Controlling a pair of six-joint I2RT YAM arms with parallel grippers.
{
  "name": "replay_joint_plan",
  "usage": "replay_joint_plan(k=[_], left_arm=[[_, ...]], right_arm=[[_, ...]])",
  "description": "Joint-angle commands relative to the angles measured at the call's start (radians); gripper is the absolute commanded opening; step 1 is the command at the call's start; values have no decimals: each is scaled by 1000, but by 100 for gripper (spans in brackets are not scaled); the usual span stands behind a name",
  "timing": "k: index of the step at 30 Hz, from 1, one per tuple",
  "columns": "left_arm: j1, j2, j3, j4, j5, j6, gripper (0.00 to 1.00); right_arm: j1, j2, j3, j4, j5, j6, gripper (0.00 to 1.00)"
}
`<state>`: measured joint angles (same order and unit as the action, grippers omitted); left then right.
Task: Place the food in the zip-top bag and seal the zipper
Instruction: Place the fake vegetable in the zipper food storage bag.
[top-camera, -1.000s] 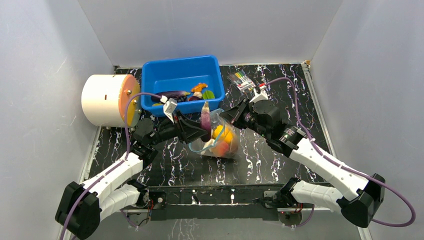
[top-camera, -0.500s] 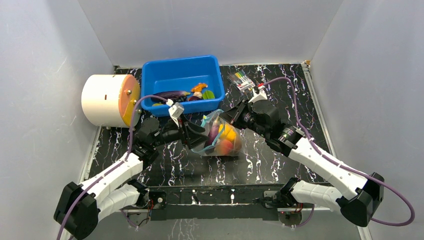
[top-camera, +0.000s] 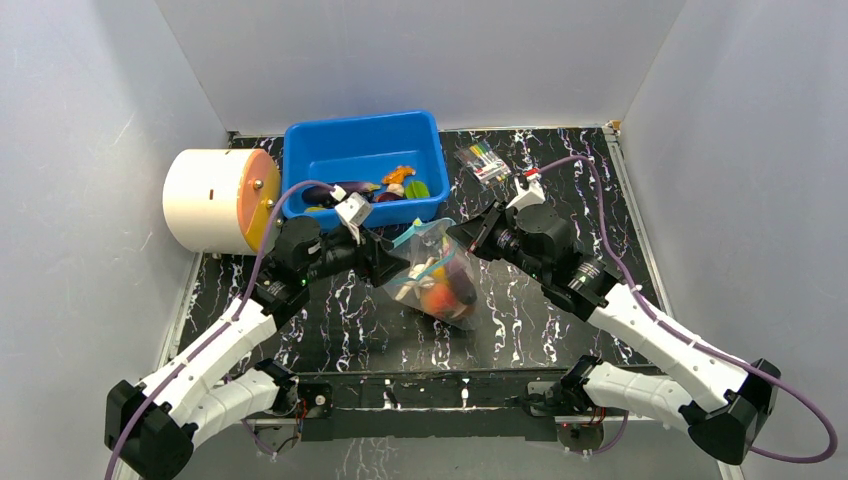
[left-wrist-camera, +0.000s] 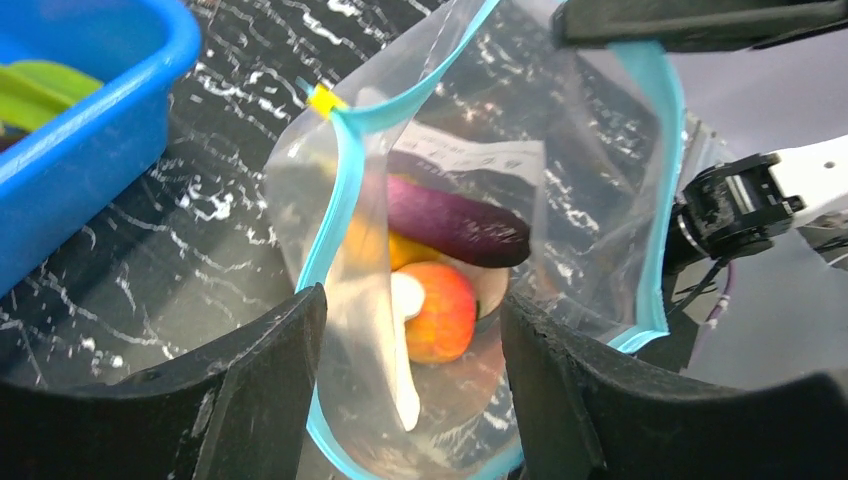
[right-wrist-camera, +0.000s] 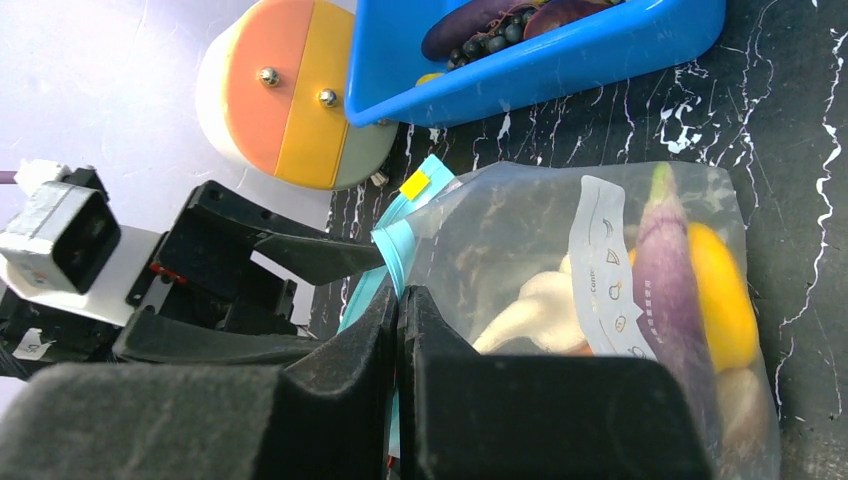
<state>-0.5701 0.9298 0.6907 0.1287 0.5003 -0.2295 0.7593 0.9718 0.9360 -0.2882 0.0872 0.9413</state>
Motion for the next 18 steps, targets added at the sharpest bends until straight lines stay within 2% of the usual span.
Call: replay_joint_plan(k=[1, 9, 14, 16, 18], left_arm=[[-3, -25, 17, -122, -72, 54, 62], [-3, -12, 12, -176, -144, 96, 59], [-3, 21, -12, -153, -128, 95, 59], [-3, 29, -26, -125, -88, 90, 53], [-3, 38, -34, -89, -31, 76, 43]], right_arm=[[3, -24, -5, 46, 15, -18, 0], [3, -33, -29, 45, 14, -39, 0], [3, -53, -67, 50, 7, -52, 0], [4, -59, -75, 56, 2, -58, 0], [3, -63, -78, 55, 1, -57, 0]])
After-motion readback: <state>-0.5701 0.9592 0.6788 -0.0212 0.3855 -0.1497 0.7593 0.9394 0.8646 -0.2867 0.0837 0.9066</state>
